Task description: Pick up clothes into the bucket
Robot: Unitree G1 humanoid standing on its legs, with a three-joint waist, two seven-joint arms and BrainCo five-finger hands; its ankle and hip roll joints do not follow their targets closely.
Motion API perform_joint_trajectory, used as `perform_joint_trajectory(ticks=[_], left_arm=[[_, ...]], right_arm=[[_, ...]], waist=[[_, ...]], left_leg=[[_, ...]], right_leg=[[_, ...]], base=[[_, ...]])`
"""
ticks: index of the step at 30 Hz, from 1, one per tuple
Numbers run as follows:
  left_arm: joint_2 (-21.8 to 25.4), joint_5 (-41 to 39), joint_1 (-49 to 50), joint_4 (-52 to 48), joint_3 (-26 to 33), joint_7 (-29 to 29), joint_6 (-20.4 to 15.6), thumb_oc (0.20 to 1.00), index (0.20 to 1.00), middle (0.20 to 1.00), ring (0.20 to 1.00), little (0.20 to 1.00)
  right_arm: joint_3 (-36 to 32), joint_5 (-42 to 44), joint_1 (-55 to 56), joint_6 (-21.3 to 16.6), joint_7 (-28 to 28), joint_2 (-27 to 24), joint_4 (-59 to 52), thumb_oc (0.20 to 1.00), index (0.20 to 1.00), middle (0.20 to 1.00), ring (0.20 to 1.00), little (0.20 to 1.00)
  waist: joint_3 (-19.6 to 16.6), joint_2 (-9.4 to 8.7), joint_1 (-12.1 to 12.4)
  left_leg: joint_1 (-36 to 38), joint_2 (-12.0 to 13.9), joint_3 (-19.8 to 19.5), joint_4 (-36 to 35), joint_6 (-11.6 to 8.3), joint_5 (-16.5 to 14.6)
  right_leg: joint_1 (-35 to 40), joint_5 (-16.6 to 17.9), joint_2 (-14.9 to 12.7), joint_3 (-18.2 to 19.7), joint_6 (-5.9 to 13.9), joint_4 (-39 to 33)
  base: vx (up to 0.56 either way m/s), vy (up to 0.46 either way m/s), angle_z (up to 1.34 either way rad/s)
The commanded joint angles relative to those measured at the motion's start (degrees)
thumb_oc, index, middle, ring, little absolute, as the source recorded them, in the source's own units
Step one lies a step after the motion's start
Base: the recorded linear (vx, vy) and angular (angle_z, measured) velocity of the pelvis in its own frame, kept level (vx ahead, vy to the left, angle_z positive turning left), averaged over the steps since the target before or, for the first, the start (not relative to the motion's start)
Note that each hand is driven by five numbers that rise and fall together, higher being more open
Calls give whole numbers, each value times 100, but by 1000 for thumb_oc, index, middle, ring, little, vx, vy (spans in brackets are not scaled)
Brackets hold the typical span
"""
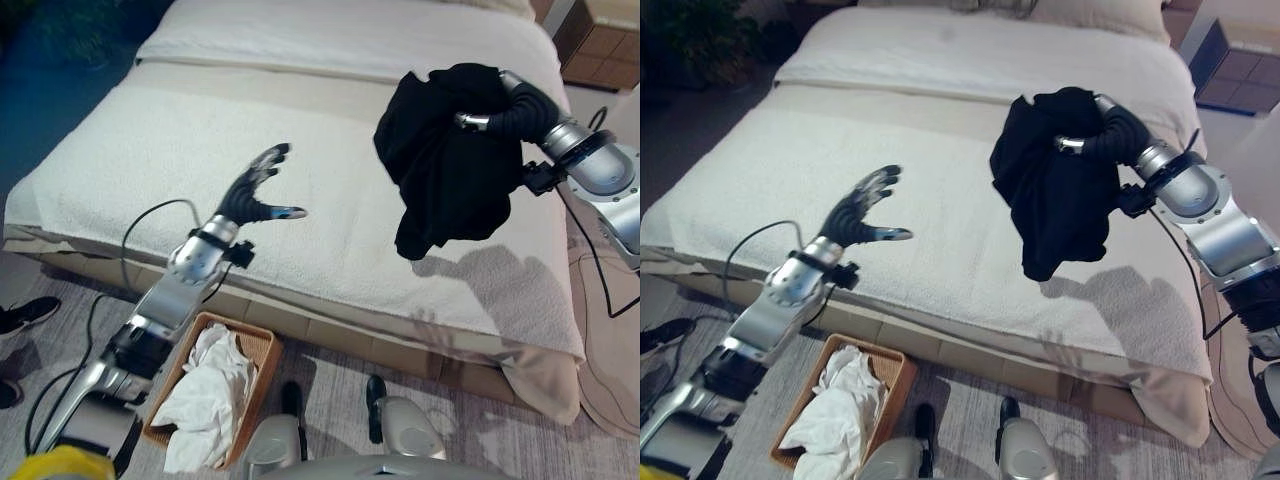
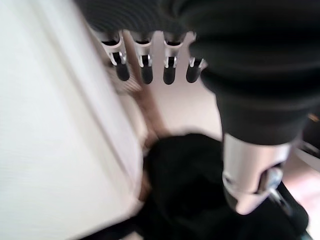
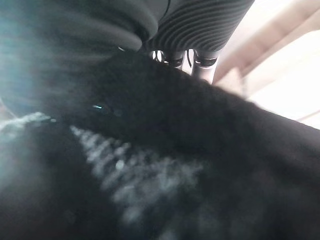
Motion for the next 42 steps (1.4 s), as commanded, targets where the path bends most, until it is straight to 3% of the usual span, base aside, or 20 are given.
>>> perform_joint_trajectory(ticks=[1, 3, 4, 5, 6, 13, 23, 31, 33, 34, 42], left_arm=[[-138, 60, -216, 161, -427, -133, -99, 1000, 1000, 1000, 1000, 1000], [-243, -159, -355, 157, -591, -179, -93, 1000, 1000, 1000, 1000, 1000], [-447, -855, -466, 99, -842, -334, -49, 1000, 1000, 1000, 1000, 1000], [-447, -863, -471, 104, -845, -338, -51, 1000, 1000, 1000, 1000, 1000], [-676, -1416, -565, 86, -1122, -453, 73, 1000, 1000, 1000, 1000, 1000], [-1061, -2256, -1108, 172, -2111, -582, 429, 1000, 1000, 1000, 1000, 1000], [-1567, -3242, -1342, 359, -2706, -654, 694, 1000, 1000, 1000, 1000, 1000], [-1887, -3324, -1135, 678, -2705, -510, 801, 1000, 1000, 1000, 1000, 1000], [-1935, -3356, -1103, 716, -2692, -522, 818, 689, 689, 689, 689, 689], [-2035, -3554, -986, 793, -2633, -496, 847, 200, 200, 200, 200, 200], [-2087, -4020, -558, 746, -2470, -516, 936, 200, 200, 200, 200, 200]], right_arm=[[168, 338, -399, -232, 30, 212, -406, 200, 200, 200, 200, 200], [196, 355, -424, -232, 29, 250, -516, 200, 200, 200, 200, 200], [204, 428, -467, -281, 0, 319, -711, 200, 200, 200, 200, 200], [199, 428, -462, -278, -1, 316, -715, 200, 200, 200, 200, 200], [277, 532, -510, -283, -2, 410, -827, 200, 200, 200, 200, 200], [643, 706, -827, -257, -79, 584, -1015, 200, 200, 200, 200, 200], [793, 946, -980, -335, -243, 817, -1081, 200, 200, 200, 200, 200], [559, 1466, -591, -387, -223, 1035, -1325, 200, 200, 200, 200, 200], [499, 1512, -524, -393, -216, 1070, -1350, 200, 200, 200, 200, 200], [394, 1588, -420, -417, -244, 1183, -1373, 200, 200, 200, 200, 200], [85, 1497, -162, -468, -396, 1332, -1354, 200, 200, 200, 200, 200]], waist=[[-643, -427, -13], [-680, -427, -33], [-764, -431, -63], [-761, -431, -60], [-826, -422, -91], [-957, -383, -165], [-1012, -315, -240], [-1002, -300, -264], [-1002, -300, -266], [-997, -301, -279], [-1012, -309, -284]], left_leg=[[-37, -148, -15, 386, -38, -616], [17, -147, -9, 333, -36, -603], [58, -154, 1, 300, -32, -598], [62, -153, 1, 298, -32, -599], [108, -163, -12, 257, -26, -598], [227, -165, -53, 170, -16, -581], [270, -157, -97, 161, -29, -569], [262, -148, -148, 153, -30, -543], [264, -147, -148, 152, -29, -544], [270, -145, -151, 153, -25, -547], [276, -149, -164, 157, -24, -560]], right_leg=[[535, 458, -313, -238, 497, -932], [594, 467, -312, -247, 496, -979], [660, 473, -312, -244, 493, -1033], [665, 473, -312, -245, 494, -1036], [704, 476, -316, -264, 484, -1056], [846, 457, -318, -317, 477, -1114], [916, 423, -308, -368, 461, -1137], [943, 397, -304, -396, 441, -1136], [944, 393, -303, -401, 438, -1134], [951, 386, -302, -400, 435, -1130], [967, 369, -302, -400, 426, -1146]], base=[[65, 24, -1], [43, 7, -4], [38, 1, -7], [58, 6, -5], [0, 0, 0], [6, 0, 1], [1, -2, 2], [-1, -2, 2], [-1, -3, 2], [0, 0, 0], [0, 0, 0]])
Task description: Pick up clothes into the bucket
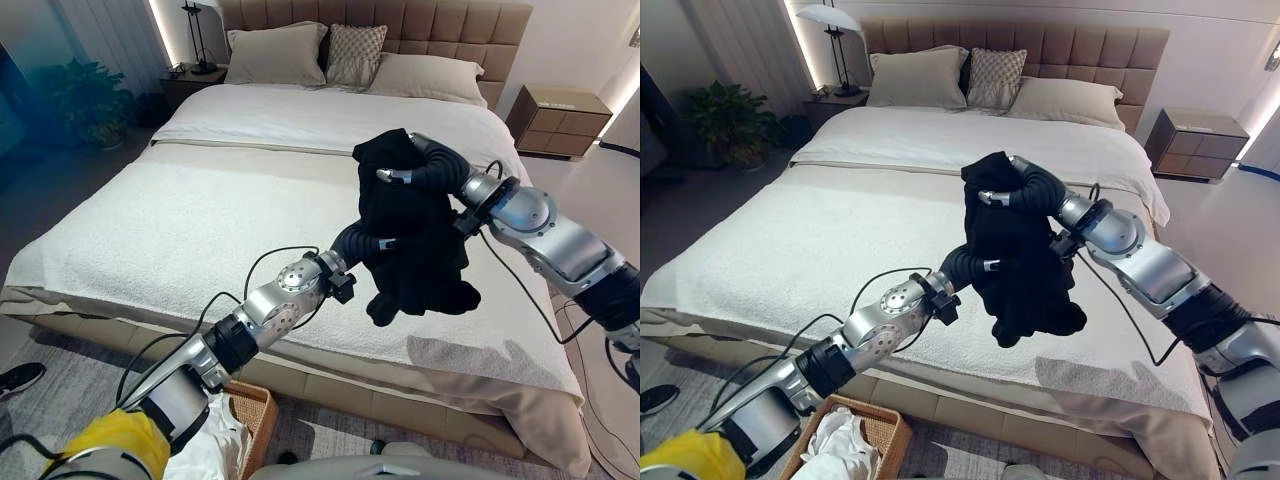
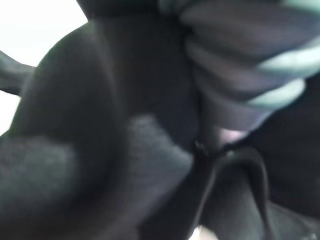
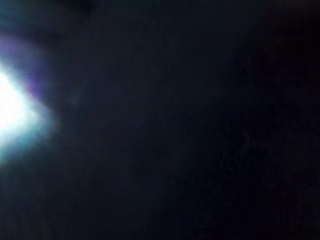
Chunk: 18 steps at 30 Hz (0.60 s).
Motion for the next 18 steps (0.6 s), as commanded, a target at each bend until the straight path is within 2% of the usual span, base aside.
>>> perform_joint_trajectory(ticks=[1, 7, 8, 9, 10, 11, 14, 15, 18], left_arm=[[-560, -197, -62, 149, -414, -224, 59, 200, 200, 200, 200, 200], [-553, -364, 346, 75, -222, -209, 93, 200, 200, 200, 200, 200], [-515, -367, 412, 23, -162, -219, 87, 200, 200, 200, 200, 200], [-491, -384, 479, -24, -132, -218, 88, 200, 200, 200, 200, 200], [-448, -393, 548, -86, -61, -226, 87, 200, 200, 200, 200, 200], [-299, -369, 699, -231, 69, -247, 77, 200, 200, 200, 200, 200], [-170, -325, 820, -370, 149, -281, 77, 200, 200, 200, 200, 200], [3, -289, 1009, -561, 328, -310, 57, 200, 200, 200, 200, 200], [128, -252, 1230, -742, 553, -328, 34, 200, 200, 200, 200, 200]], right_arm=[[-799, 393, -500, -586, -383, 429, -622, 200, 200, 200, 200, 200], [-1238, 344, -179, -656, -544, 523, -648, 200, 200, 200, 200, 200], [-1340, 309, -119, -666, -589, 507, -645, 269, 269, 269, 269, 269], [-1428, 284, -59, -673, -608, 499, -658, 429, 429, 429, 429, 429], [-1531, 263, 10, -689, -646, 476, -640, 555, 555, 555, 555, 555], [-1774, 128, 166, -706, -732, 403, -637, 1000, 1000, 1000, 1000, 1000], [-1963, 87, 317, -719, -793, 402, -551, 1000, 1000, 1000, 1000, 1000], [-2218, 6, 516, -719, -855, 348, -469, 1000, 1000, 1000, 1000, 1000], [-2468, -128, 800, -689, -887, 397, -334, 1000, 1000, 1000, 1000, 1000]], waist=[[-194, -346, 31], [-195, -363, 53], [-197, -362, 56], [-201, -369, 62], [-197, -366, 67], [-197, -365, 82], [-202, -370, 101], [-212, -369, 117], [-220, -379, 146]], left_leg=[[-179, -119, -95, 439, -25, -565], [-190, -121, -130, 446, -18, -566], [-191, -123, -136, 445, -16, -568], [-193, -125, -142, 445, -15, -570], [-201, -128, -145, 453, -15, -570], [-203, -135, -155, 449, -11, -571], [-208, -140, -168, 458, -6, -579], [-215, -146, -191, 464, -2, -587], [-227, -158, -205, 481, 6, -597]], right_leg=[[224, 143, -284, -251, 340, -321], [235, 130, -291, -282, 329, -310], [237, 125, -291, -295, 326, -310], [240, 125, -294, -296, 326, -311], [241, 125, -298, -304, 326, -310], [248, 120, -296, -311, 332, -310], [248, 115, -299, -316, 329, -304], [243, 113, -307, -330, 326, -300], [247, 108, -312, -339, 323, -292]], base=[[0, 0, 0], [0, 0, 0], [0, 0, 0], [-2, 2, 4], [1, 2, 7], [0, 3, 8], [0, 2, 4], [0, 0, 0], [0, 0, 0]])
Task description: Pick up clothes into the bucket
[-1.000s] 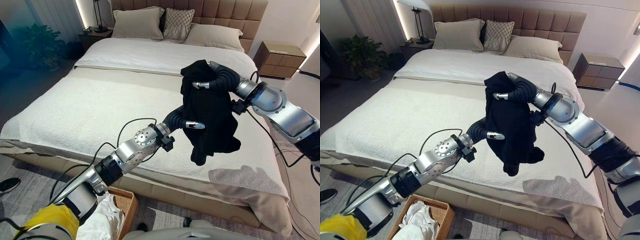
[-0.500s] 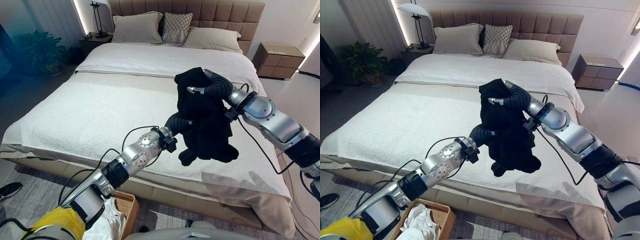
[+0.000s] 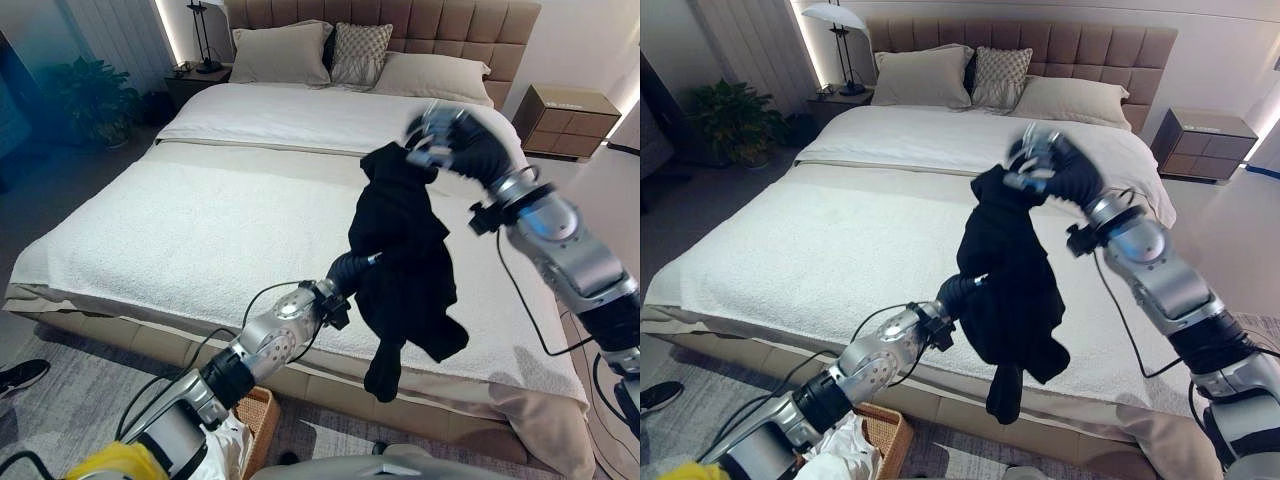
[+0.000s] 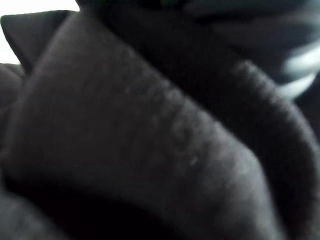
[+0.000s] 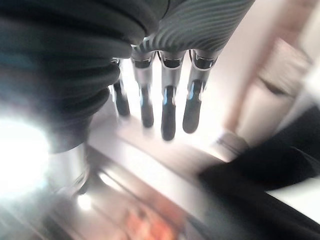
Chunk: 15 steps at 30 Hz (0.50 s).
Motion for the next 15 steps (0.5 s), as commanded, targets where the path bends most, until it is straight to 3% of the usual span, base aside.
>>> perform_joint_trajectory(ticks=[1, 10, 15], left_arm=[[65, -157, 5, -467, 470, -188, -335, 200, 200, 200, 200, 200], [301, -121, 972, -1409, 1435, -265, -438, 200, 200, 200, 200, 200], [459, 2, 1689, -1997, 2293, -366, -526, 200, 200, 200, 200, 200]], right_arm=[[-369, -294, 40, -315, -230, 37, -31, 1000, 1000, 1000, 1000, 1000], [-1143, -1466, 1329, -32, -378, 745, 552, 1000, 1000, 1000, 1000, 1000], [-1689, -2128, 2378, 60, -430, 1354, 923, 1000, 1000, 1000, 1000, 1000]], waist=[[-208, -395, 118], [-179, -384, 250], [-107, -354, 298]], left_leg=[[-248, -159, -144, 543, 5, -606], [-299, -188, -237, 578, 44, -634], [-349, -224, -288, 606, 70, -633]], right_leg=[[127, 95, -316, -234, 325, -177], [123, 52, -321, -273, 298, -147], [99, 3, -332, -314, 280, -80]], base=[[9, 3, 3], [4, 1, 4], [0, 2, 4]])
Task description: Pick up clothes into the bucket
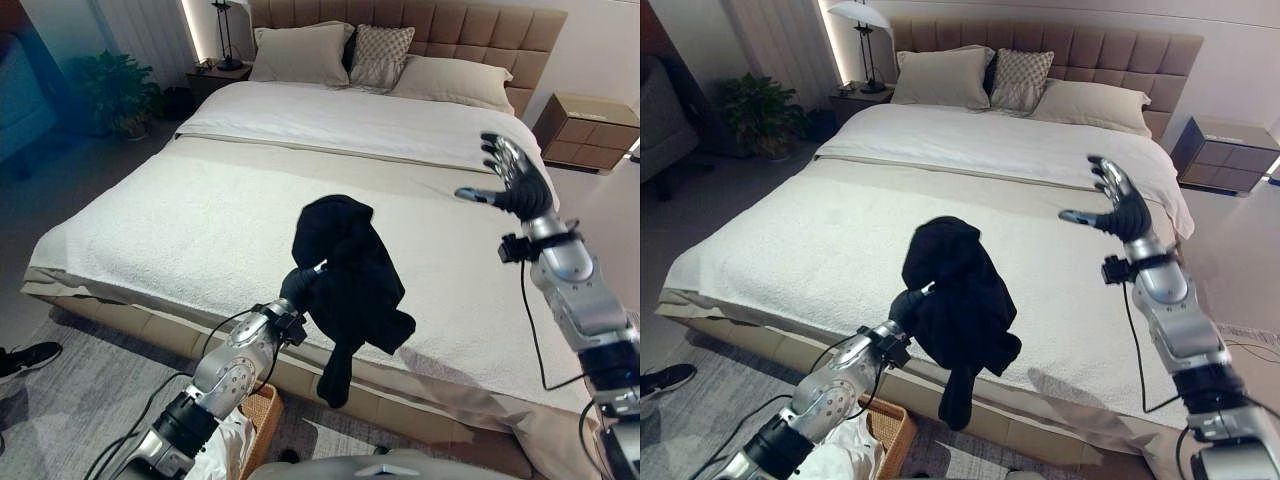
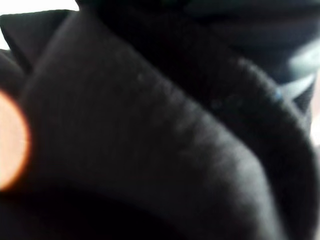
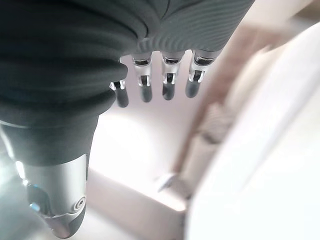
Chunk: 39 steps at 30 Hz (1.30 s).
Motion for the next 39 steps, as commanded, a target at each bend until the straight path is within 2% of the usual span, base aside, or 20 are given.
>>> perform_joint_trajectory(ticks=[1, 2, 3, 6, 7, 9, 10, 12, 13, 16, 18, 20, 23, 26, 29, 34, 36, 38, 39], left_arm=[[93, 18, -87, -641, 487, -245, -504, 200, 200, 200, 200, 200], [154, 200, 245, -806, 1058, -229, -627, 200, 200, 200, 200, 200], [163, 201, 268, -821, 1067, -227, -623, 200, 200, 200, 200, 200], [93, 423, 848, -967, 1999, -188, -829, 200, 200, 200, 200, 200], [96, 425, 865, -977, 2009, -188, -827, 200, 200, 200, 200, 200], [94, 634, 1171, -1030, 2419, -137, -962, 200, 200, 200, 200, 200], [69, 910, 1505, -1043, 2945, 0, -1142, 200, 200, 200, 200, 200], [-21, 953, 1646, -1065, 3119, 54, -1191, 200, 200, 200, 200, 200], [-214, 1079, 1899, -1011, 3570, 226, -1341, 200, 200, 200, 200, 200], [-368, 1249, 2032, -1018, 3822, 354, -1489, 200, 200, 200, 200, 200], [-492, 1701, 2116, -892, 4147, 643, -1716, 200, 200, 200, 200, 200], [-483, 1937, 2113, -823, 4215, 770, -1760, 200, 200, 200, 200, 200], [-378, 2518, 2023, -401, 4389, 1185, -1926, 200, 200, 200, 200, 200], [-264, 2872, 1871, -53, 4368, 1425, -2020, 200, 200, 200, 200, 200], [-135, 3341, 1613, 543, 4237, 1840, -2062, 200, 200, 200, 200, 200], [28, 3929, 1099, 1694, 4022, 2536, -2045, 200, 200, 200, 200, 200], [52, 4018, 1032, 1840, 3995, 2663, -2073, 200, 200, 200, 200, 200], [70, 4075, 635, 2599, 3852, 3009, -2039, 200, 200, 200, 200, 200], [75, 4074, 620, 2616, 3845, 3012, -2049, 200, 200, 200, 200, 200]], right_arm=[[-345, -416, -1, -140, -129, 175, 13, 1000, 1000, 1000, 1000, 1000], [-438, -577, 484, -129, -123, 575, 373, 1000, 1000, 1000, 1000, 1000], [-426, -581, 489, -135, -125, 585, 375, 1000, 1000, 1000, 1000, 1000], [-425, -866, 1121, -214, -52, 1152, 1125, 1000, 1000, 1000, 1000, 1000], [-412, -867, 1119, -225, -54, 1155, 1136, 1000, 1000, 1000, 1000, 1000], [-341, -806, 1346, -226, 0, 1404, 1595, 1000, 1000, 1000, 1000, 1000], [-215, -847, 1593, -228, 103, 1562, 2129, 1000, 1000, 1000, 1000, 1000], [-142, -841, 1678, -209, 197, 1626, 2351, 1000, 1000, 1000, 1000, 1000], [-82, -878, 1724, -164, 185, 1717, 2910, 1000, 1000, 1000, 1000, 1000], [-22, -904, 1676, -170, 157, 1791, 3469, 1000, 1000, 1000, 1000, 1000], [11, -918, 1623, -166, 53, 1881, 4060, 1000, 1000, 1000, 1000, 1000], [12, -907, 1589, -177, 23, 1892, 4232, 1000, 1000, 1000, 1000, 1000], [4, -949, 1481, -223, -161, 1831, 4556, 1000, 1000, 1000, 1000, 1000], [-14, -956, 1375, -260, -294, 1791, 4687, 1000, 1000, 1000, 1000, 1000], [62, -952, 1256, -348, -406, 1733, 4646, 1000, 1000, 1000, 1000, 1000], [237, -869, 1037, -499, -578, 1717, 4506, 1000, 1000, 1000, 1000, 1000], [275, -849, 1002, -531, -616, 1720, 4500, 1000, 1000, 1000, 1000, 1000], [359, -773, 874, -594, -726, 1741, 4524, 1000, 1000, 1000, 1000, 1000], [355, -773, 869, -595, -727, 1743, 4527, 1000, 1000, 1000, 1000, 1000]], waist=[[-115, -311, 45], [-74, -296, 72], [-82, -304, 63], [5, -269, 91], [-1, -274, 82], [55, -258, 102], [128, -252, 127], [160, -256, 136], [260, -260, 176], [353, -251, 221], [492, -246, 298], [528, -246, 314], [784, -228, 370], [940, -212, 375], [1259, -190, 357], [1638, -271, 314], [1683, -293, 298], [1869, -364, 268], [1882, -363, 276]], left_leg=[[-341, -199, -148, 622, 61, -621], [-360, -209, -175, 629, 75, -618], [-358, -210, -176, 631, 74, -622], [-403, -214, -202, 647, 82, -611], [-402, -213, -203, 649, 81, -614], [-431, -217, -213, 670, 75, -610], [-482, -220, -218, 704, 68, -606], [-502, -220, -223, 717, 62, -607], [-589, -225, -233, 754, 53, -598], [-694, -235, -253, 790, 47, -585], [-868, -259, -273, 866, 35, -567], [-951, -273, -289, 903, 33, -563], [-1262, -299, -364, 1131, 24, -553], [-1469, -327, -400, 1308, 45, -575], [-1841, -404, -428, 1689, 120, -652], [-2364, -395, -302, 2374, 229, -888], [-2445, -400, -285, 2439, 252, -879], [-2667, -391, -269, 2725, 268, -967], [-2675, -388, -266, 2773, 268, -1010]], right_leg=[[18, 16, -315, -208, 246, 28], [-6, 0, -321, -218, 234, 66], [-5, -5, -321, -219, 234, 69], [-75, -16, -322, -218, 222, 107], [-74, -20, -322, -218, 222, 110], [-108, -18, -320, -211, 220, 122], [-146, -13, -314, -209, 208, 121], [-163, -10, -314, -211, 206, 120], [-231, 3, -314, -214, 201, 119], [-323, 17, -319, -222, 202, 135], [-461, 48, -335, -250, 204, 167], [-527, 57, -342, -257, 205, 184], [-794, 58, -393, -252, 202, 374], [-1015, 17, -445, -221, 188, 622], [-1415, -54, -554, -145, 145, 1083], [-1990, -236, -589, 79, 103, 1736], [-2082, -225, -588, 114, 94, 1788], [-2318, -323, -606, 184, 87, 2058], [-2327, -363, -604, 191, 87, 2105]], base=[[-1, 5, 8], [1, 5, 8], [-2, 5, 10], [-14, 13, 7], [0, 0, 0], [0, 0, 0], [0, 0, 0], [-27, 2, 0], [-55, 4, 6], [-66, 7, 0], [-68, 4, 0], [-55, 7, 4], [-82, 30, 6], [-70, 38, 16], [-88, 53, 12], [-69, 39, -2], [-30, 17, -17], [-43, 7, -16], [-55, -4, -13]])
